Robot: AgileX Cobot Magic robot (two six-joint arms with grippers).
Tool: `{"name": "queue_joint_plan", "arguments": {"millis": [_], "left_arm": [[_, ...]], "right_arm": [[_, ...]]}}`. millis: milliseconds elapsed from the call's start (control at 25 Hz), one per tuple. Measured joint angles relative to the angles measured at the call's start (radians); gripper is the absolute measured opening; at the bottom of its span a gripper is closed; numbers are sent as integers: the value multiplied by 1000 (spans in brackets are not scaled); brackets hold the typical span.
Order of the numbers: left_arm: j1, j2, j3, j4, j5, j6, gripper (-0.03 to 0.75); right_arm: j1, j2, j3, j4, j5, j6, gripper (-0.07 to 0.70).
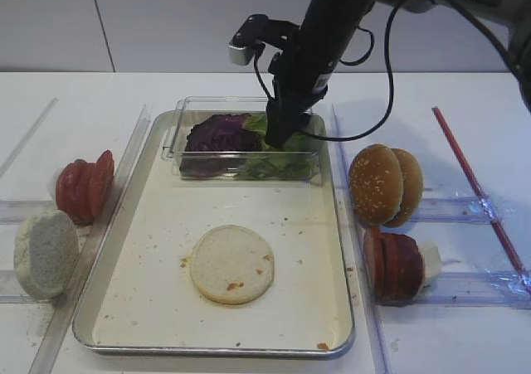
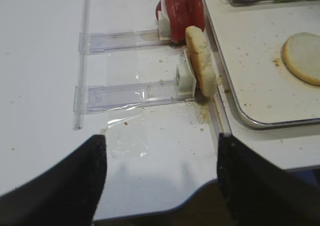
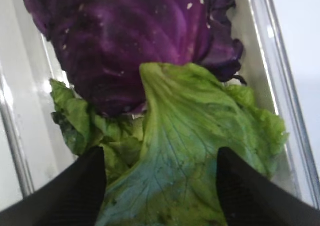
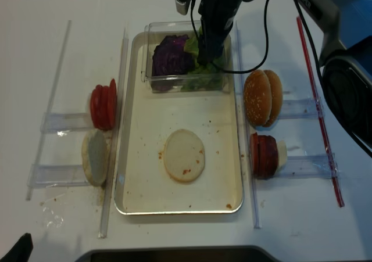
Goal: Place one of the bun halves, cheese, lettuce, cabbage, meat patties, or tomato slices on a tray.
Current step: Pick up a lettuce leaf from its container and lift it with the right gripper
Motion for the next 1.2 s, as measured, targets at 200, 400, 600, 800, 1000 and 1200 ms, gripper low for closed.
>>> {"name": "queue_joint_plan", "arguments": {"millis": [200, 400, 600, 800, 1000, 1200], "left_arm": [[0, 0, 0, 0, 0, 0, 436], [0, 0, 0, 0, 0, 0, 436], [0, 0, 0, 0, 0, 0, 436], [0, 0, 0, 0, 0, 0, 436], [0, 0, 0, 0, 0, 0, 436], [0, 0, 0, 0, 0, 0, 436]], "right_arm": [[0, 18, 0, 0, -4, -6, 482], [0, 19, 0, 0, -4, -10, 457], [0, 30, 0, 0, -4, -10, 454], [0, 40, 0, 0, -4, -12, 418], [0, 40, 0, 0, -4, -12, 375], [0, 40, -2, -7, 5, -12, 306]]}}
